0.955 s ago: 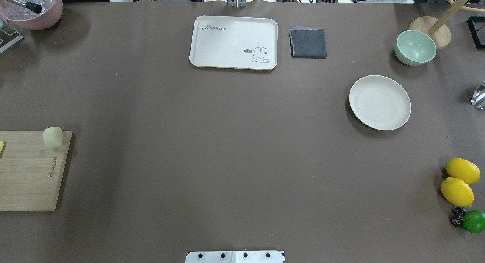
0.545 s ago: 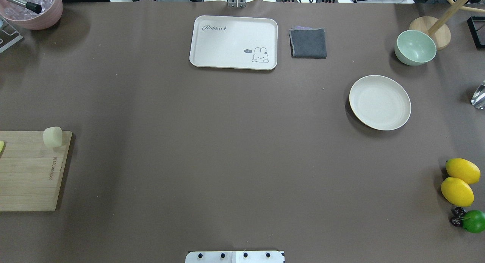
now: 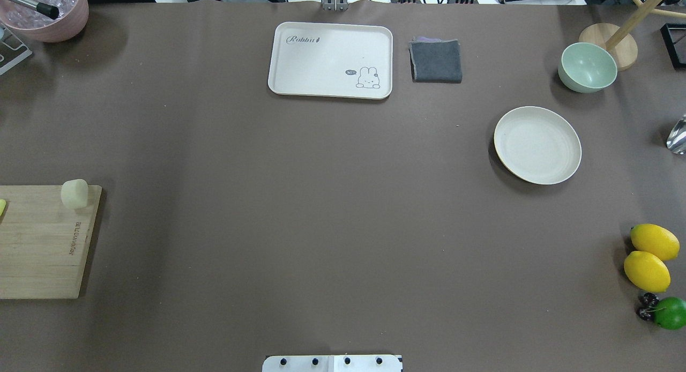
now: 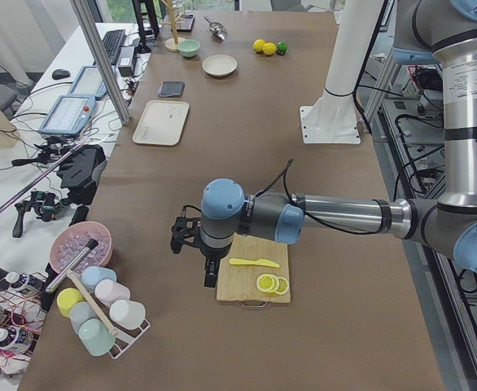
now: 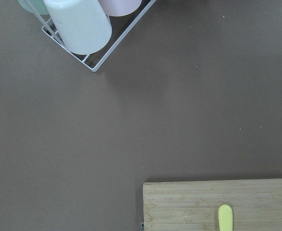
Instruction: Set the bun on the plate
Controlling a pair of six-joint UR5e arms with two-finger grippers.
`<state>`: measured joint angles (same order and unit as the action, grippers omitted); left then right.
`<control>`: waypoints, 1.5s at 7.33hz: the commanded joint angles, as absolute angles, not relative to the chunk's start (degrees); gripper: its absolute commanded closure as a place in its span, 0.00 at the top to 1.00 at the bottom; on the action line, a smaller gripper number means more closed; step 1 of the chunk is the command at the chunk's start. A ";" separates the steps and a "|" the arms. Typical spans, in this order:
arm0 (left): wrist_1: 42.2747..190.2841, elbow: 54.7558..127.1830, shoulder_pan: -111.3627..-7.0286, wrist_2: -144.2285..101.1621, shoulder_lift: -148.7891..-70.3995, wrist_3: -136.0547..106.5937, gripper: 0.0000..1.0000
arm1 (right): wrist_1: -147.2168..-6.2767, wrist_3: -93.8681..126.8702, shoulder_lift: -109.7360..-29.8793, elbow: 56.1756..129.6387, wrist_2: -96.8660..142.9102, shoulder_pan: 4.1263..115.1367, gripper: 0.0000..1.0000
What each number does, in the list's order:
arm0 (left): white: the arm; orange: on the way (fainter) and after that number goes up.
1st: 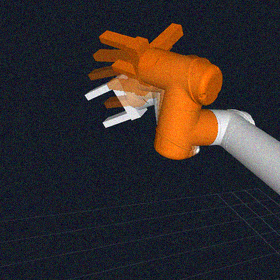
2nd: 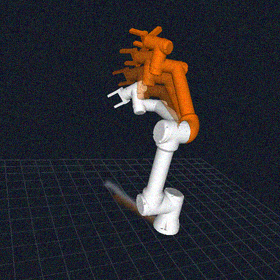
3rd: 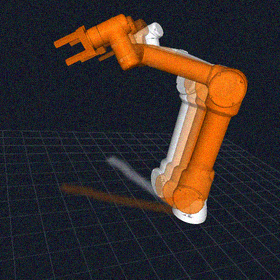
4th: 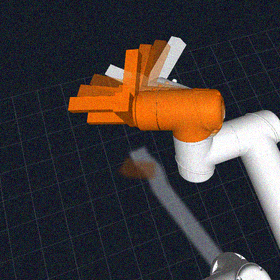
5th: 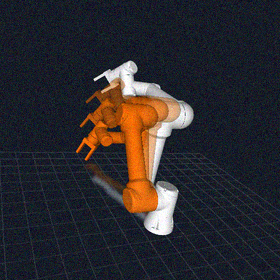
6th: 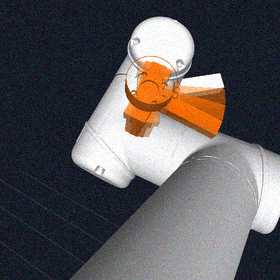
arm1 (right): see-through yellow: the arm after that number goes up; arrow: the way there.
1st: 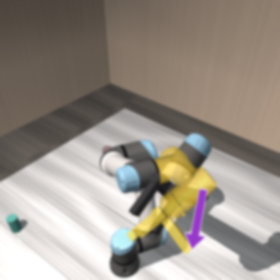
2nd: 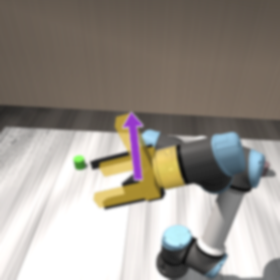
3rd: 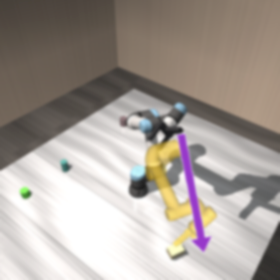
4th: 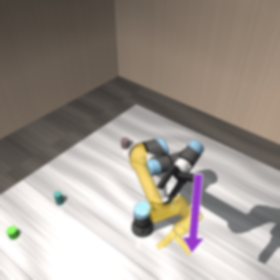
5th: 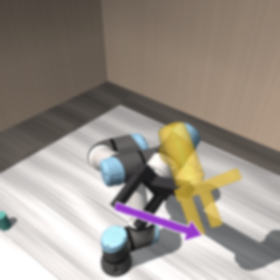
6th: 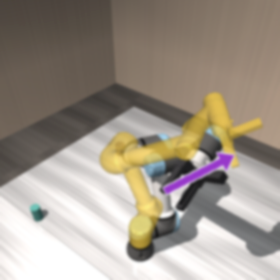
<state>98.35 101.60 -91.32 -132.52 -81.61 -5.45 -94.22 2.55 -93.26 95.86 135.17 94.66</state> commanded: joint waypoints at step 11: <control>99.05 102.48 -91.41 -134.98 -81.47 -5.45 0.98 | -94.22 1.84 -92.46 98.86 136.93 94.48 1.00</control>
<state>98.61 102.32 -91.40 -133.42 -81.49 -5.58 -94.27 2.02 -92.53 97.24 136.41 94.60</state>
